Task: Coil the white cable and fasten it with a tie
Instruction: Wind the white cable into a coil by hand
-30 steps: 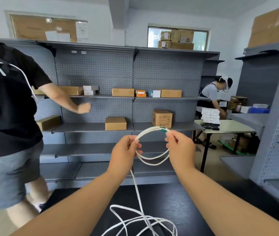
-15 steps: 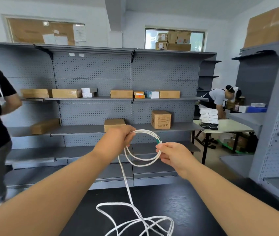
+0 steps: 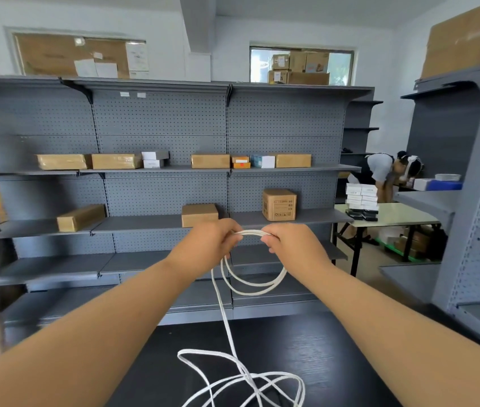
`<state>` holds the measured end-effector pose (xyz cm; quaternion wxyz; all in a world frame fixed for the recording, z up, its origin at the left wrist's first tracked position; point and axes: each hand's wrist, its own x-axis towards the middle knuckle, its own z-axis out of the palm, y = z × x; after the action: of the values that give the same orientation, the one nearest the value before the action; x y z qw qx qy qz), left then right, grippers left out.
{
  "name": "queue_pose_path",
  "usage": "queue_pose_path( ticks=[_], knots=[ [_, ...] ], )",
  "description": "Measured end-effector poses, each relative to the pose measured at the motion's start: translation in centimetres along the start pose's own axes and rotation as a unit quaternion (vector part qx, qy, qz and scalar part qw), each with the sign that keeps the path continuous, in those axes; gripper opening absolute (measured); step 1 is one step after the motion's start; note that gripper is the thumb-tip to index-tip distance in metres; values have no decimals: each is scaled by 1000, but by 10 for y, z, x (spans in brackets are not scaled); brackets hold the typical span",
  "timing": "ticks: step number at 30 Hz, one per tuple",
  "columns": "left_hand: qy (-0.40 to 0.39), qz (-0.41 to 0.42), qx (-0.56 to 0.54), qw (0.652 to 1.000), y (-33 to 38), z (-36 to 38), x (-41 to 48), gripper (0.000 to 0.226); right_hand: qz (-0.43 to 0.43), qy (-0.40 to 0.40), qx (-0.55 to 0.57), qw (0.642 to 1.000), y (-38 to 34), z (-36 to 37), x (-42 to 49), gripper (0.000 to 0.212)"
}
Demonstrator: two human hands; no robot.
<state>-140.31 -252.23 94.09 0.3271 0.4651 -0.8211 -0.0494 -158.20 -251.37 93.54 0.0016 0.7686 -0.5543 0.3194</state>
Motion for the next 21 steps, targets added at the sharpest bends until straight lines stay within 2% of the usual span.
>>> queue_pose_path(
  ticks=[3,9,12,21],
  knots=[
    [-14,-57,-142,988,-1,5,-6,8,-28,12,-39,999,0,-2,-1,22],
    [-61,-145,-339,928,-9,20,-19,8,-24,50,-61,997,4,-12,-5,26],
    [-54,-155,-354,921,-7,24,-21,8,-11,73,-21,997,4,-18,-7,24],
    [109,-190,-315,924,19,32,-14,32,41,161,128,978,-7,-20,-12,24]
  ],
)
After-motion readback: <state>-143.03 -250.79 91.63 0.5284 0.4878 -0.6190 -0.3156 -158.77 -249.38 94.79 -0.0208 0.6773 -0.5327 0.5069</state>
